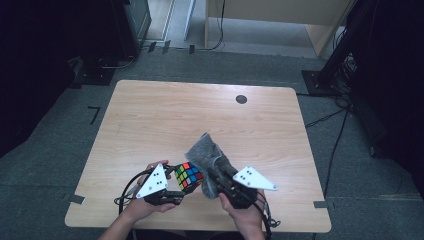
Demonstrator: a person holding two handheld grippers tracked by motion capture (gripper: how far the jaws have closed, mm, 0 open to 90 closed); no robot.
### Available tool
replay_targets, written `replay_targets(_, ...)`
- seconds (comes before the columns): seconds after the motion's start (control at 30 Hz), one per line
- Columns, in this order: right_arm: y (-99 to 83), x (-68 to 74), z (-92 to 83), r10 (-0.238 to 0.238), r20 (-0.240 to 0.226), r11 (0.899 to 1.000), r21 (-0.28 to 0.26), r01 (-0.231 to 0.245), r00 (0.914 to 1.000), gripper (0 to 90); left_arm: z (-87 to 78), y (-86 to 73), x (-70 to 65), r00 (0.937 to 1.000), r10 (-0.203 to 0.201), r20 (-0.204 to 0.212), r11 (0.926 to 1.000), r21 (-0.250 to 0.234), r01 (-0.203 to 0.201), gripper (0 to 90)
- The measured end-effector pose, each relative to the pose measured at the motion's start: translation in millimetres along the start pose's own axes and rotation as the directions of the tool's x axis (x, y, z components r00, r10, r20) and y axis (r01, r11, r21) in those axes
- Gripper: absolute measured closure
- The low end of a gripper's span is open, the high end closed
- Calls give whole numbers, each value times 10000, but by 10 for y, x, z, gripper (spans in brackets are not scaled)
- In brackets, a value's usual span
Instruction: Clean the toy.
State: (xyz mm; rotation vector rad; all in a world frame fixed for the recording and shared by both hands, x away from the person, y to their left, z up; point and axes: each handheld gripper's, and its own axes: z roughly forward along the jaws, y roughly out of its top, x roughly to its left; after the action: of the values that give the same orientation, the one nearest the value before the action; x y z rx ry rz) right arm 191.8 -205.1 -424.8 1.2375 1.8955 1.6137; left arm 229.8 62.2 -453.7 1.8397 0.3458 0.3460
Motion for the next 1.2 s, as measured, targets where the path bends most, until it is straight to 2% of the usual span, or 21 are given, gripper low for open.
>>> replay_targets(0.07,1,-105,-22,442,146,9990,-46,-441,9989,751,-18,4,26,9997,-215,84,9996,-189,216,340)
replay_targets(0.13,2,-137,-22,733,-110,9972,-101,-735,9972,751,-19,2,37,9991,-384,182,9987,-316,389,339)
replay_targets(0.23,-32,-73,44,930,-908,9957,98,-925,9915,751,-7,7,34,9979,-559,323,9973,-460,574,339)
replay_targets(0.27,-59,-45,74,1056,-1222,9944,203,-1038,9869,753,-13,12,39,9969,-651,432,9963,-539,674,339)
replay_targets(0.33,-132,-15,135,1424,-1487,9895,467,-1369,9786,756,-39,22,62,9949,-858,526,9933,-725,896,339)
replay_targets(0.43,-233,-51,239,1930,-2273,9779,1241,-1682,9545,755,-89,31,113,9922,-1122,549,9884,-964,1172,339)
replay_targets(0.47,-250,-64,260,1940,-2432,9765,1406,-1633,9504,754,-102,33,130,9919,-1171,502,9875,-1000,1216,339)
replay_targets(0.53,-238,-85,247,1937,-2442,9781,1230,-1677,9502,754,-111,26,143,9920,-1185,444,9874,-1002,1224,339)
replay_targets(0.6,-174,-118,178,2055,-2698,9786,654,-1951,9407,753,-111,11,149,9915,-1211,477,9878,-932,1251,339)
replay_targets(0.67,-116,-143,107,2175,-3012,9739,29,-2272,9284,754,-99,1,144,9912,-1213,529,9881,-884,1257,339)
replay_targets(0.7,-100,-145,90,2148,-3096,9732,-122,-2297,9263,754,-94,3,140,9915,-1187,532,9885,-879,1231,340)
replay_targets(0.77,-107,-139,94,1861,-3077,9799,-116,-1992,9331,753,-98,15,142,9917,-1175,526,9882,-923,1220,339)
replay_targets(0.83,-151,-151,118,1724,-3260,9831,-19,-1830,9295,753,-123,21,164,9894,-1336,564,9842,-1092,1391,339)
replay_targets(0.9,-212,-156,154,1547,-3467,9871,163,-1590,9251,754,-150,25,192,9906,-1324,354,9846,-1107,1355,339)
replay_targets(1.0,-250,-142,196,1466,-3469,9892,509,-1375,9264,752,-180,14,231,9900,-1384,256,9837,-1126,1405,339)
replay_targets(1.13,-140,-153,119,1377,-3470,9884,-119,-1511,9277,749,-165,18,209,9903,-1346,358,9845,-1084,1377,339)
replay_targets(1.2,-132,-150,105,1362,-3490,9881,-198,-1526,9272,747,-162,25,203,9896,-1373,426,9836,-1117,1412,340)
